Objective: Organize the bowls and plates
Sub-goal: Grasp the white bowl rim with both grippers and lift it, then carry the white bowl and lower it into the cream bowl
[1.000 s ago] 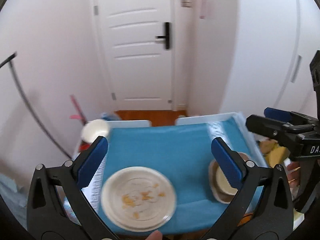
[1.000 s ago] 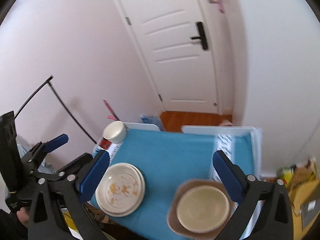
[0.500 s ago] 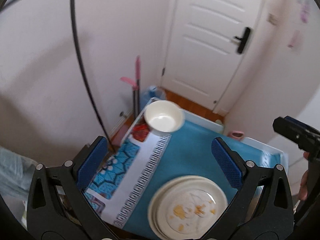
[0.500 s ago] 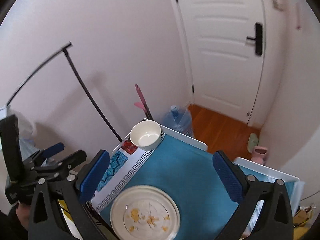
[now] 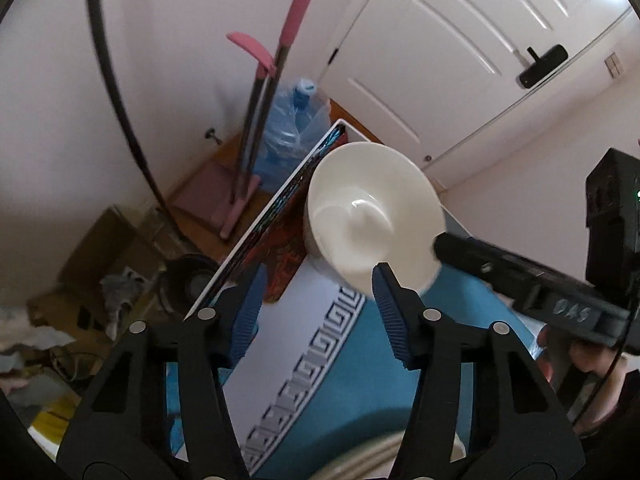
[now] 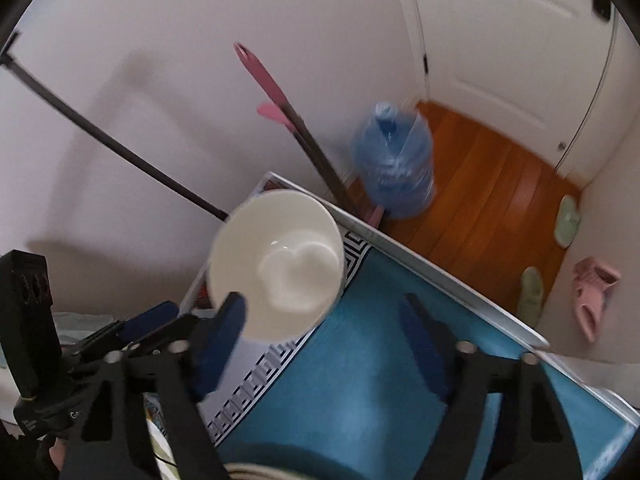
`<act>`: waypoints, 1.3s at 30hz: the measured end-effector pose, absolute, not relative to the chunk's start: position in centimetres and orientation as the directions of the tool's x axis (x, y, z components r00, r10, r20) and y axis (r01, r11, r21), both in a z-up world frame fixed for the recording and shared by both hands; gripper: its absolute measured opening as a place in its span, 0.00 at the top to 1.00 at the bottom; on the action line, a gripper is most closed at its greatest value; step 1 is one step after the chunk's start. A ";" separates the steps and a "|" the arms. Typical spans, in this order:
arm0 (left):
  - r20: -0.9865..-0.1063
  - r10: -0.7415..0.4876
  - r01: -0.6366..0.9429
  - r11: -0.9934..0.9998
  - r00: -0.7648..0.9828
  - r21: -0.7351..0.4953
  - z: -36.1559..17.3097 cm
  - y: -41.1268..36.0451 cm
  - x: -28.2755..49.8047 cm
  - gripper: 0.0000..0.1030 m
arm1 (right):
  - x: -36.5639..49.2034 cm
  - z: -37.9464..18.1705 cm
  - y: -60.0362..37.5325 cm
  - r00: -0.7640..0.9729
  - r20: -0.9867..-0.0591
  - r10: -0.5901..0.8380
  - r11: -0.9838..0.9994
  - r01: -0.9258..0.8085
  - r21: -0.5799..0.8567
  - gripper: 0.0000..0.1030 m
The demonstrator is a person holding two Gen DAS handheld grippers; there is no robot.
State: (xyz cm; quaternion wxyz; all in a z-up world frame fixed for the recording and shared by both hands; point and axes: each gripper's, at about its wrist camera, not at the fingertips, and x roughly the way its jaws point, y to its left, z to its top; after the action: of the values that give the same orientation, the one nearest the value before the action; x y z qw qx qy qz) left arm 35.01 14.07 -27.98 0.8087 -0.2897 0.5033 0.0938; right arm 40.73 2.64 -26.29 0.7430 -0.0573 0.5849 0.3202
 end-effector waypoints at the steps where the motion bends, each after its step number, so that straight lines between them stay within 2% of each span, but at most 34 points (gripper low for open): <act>1: -0.867 -0.151 -0.440 0.812 0.475 -0.383 -28.6 14.1 35.6 0.52 | 41.1 -27.0 2.8 0.100 -0.910 0.402 0.790 -0.540 0.290 0.39; 5: -0.872 -0.162 -0.434 0.816 0.462 -0.381 -30.0 14.2 37.2 0.62 | 42.1 -29.2 3.7 0.067 -0.918 0.391 0.794 -0.529 0.299 0.49; 8: -0.879 -0.165 -0.439 0.816 0.447 -0.377 -30.6 14.5 37.8 0.76 | 42.3 -29.9 4.0 0.053 -0.917 0.396 0.792 -0.524 0.313 0.62; 9: -0.883 -0.171 -0.437 0.817 0.438 -0.376 -30.9 14.6 38.2 0.78 | 42.3 -30.2 4.1 0.044 -0.916 0.398 0.788 -0.527 0.317 0.71; 10: -0.883 -0.178 -0.432 0.819 0.434 -0.378 -31.1 14.5 38.4 0.79 | 42.5 -30.3 4.4 0.038 -0.916 0.399 0.785 -0.529 0.321 0.75; 12: -0.889 -0.158 -0.429 0.830 0.431 -0.356 -31.1 14.3 38.8 0.79 | 42.6 -30.5 4.5 0.051 -0.918 0.393 0.792 -0.526 0.310 0.80; 26: -0.880 -0.099 -0.325 0.905 0.464 -0.273 -27.2 10.7 38.2 0.79 | 40.7 -28.3 2.5 0.170 -0.892 0.419 0.814 -0.506 0.286 0.80; 39: -0.807 -0.096 -0.197 0.947 0.583 -0.255 -16.4 0.9 30.7 0.79 | 32.2 -17.6 -6.3 0.328 -0.815 0.477 0.825 -0.488 0.286 0.80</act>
State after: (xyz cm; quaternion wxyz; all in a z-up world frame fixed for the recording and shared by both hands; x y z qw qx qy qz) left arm 30.72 0.94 -16.38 0.8751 -0.1609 0.4555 0.0291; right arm 32.20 -6.29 -17.63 0.8149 -0.0053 0.4981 0.2961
